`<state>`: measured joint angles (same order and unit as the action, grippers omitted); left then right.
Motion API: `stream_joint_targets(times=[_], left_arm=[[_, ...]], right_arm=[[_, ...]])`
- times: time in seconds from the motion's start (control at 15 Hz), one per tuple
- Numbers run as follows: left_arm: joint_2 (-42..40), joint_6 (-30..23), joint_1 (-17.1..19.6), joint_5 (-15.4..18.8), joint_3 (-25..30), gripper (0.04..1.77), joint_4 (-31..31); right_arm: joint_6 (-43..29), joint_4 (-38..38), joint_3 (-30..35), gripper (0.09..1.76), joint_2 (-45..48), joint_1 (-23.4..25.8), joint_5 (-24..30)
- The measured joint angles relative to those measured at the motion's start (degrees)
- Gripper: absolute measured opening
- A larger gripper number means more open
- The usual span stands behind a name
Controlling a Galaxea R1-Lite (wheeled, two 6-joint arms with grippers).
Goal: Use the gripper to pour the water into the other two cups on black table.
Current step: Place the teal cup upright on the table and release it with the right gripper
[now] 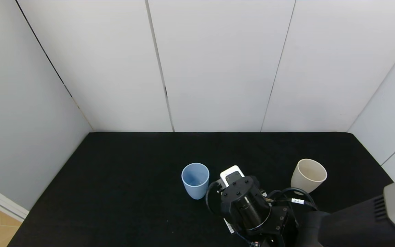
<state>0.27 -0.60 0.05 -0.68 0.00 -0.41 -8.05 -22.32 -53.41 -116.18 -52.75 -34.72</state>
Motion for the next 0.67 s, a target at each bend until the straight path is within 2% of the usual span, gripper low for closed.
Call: stream_joint_targets(times=[0.67], left_arm=[[0.0,0.0,0.0,0.0,0.0,1.72,0.0]], right_arm=[[0.02,-2.89,2.63,1.18,-1.4,1.71,1.04]])
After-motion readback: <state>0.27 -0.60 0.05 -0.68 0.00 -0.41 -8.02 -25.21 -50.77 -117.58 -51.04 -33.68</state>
